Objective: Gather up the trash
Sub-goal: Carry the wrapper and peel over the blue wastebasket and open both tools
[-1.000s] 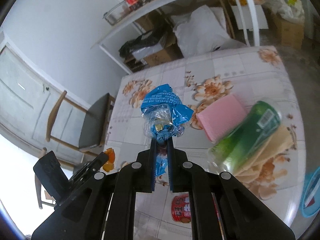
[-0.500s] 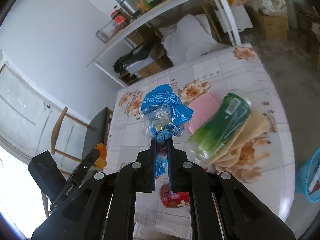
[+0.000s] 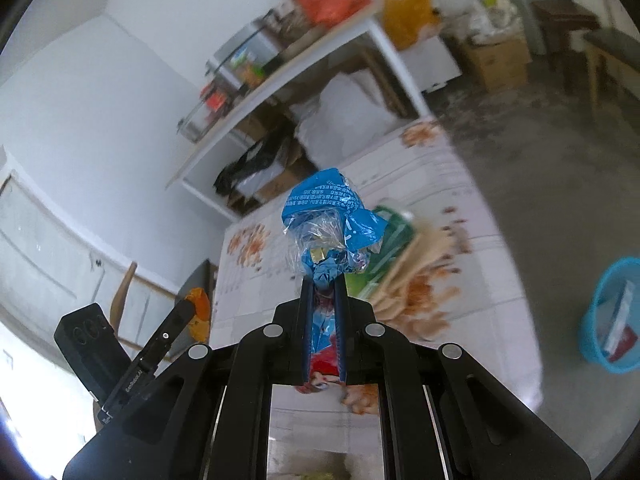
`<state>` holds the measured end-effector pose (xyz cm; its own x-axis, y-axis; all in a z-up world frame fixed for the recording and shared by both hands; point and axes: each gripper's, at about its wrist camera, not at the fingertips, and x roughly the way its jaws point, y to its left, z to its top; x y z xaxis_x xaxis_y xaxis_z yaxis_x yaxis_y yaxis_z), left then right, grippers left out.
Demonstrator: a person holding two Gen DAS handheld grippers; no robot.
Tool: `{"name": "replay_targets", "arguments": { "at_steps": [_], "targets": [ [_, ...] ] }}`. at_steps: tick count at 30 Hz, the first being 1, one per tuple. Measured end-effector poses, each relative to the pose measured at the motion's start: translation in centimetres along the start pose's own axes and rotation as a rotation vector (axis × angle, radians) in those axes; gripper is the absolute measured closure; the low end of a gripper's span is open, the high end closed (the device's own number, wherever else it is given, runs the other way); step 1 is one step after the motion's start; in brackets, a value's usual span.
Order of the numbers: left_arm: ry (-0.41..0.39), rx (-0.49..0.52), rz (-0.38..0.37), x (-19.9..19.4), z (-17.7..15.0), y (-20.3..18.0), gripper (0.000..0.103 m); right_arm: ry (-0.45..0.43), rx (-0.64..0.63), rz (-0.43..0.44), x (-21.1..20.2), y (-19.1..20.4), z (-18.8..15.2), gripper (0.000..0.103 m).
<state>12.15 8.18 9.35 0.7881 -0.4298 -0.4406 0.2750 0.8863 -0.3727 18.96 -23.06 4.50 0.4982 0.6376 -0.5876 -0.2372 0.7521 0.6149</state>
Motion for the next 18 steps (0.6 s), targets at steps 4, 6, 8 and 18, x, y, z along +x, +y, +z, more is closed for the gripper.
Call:
{"name": "replay_targets", "arguments": {
  "at_steps": [4,6,8,18],
  "targets": [
    [0.052,0.035,-0.089,2.2,0.3,-3.5,0.097,-0.1,0.088,-0.05,-5.2,-4.0,-1.1,0.095],
    [0.08,0.065,-0.133,3.6,0.4,-5.5,0.097,-0.155,0.153,-0.097,-8.2,-6.9,-2.3,0.095],
    [0.113,0.104,-0.177,5.1,0.2,-8.0,0.097,-0.195,0.212,-0.138,-10.5,-9.4,-3.4,0.095],
    [0.394,0.267,-0.352,17.2,-3.5,-20.3,0.097,-0.283,0.563,-0.231,-16.4,-22.4,-11.0,0.094]
  ]
}}
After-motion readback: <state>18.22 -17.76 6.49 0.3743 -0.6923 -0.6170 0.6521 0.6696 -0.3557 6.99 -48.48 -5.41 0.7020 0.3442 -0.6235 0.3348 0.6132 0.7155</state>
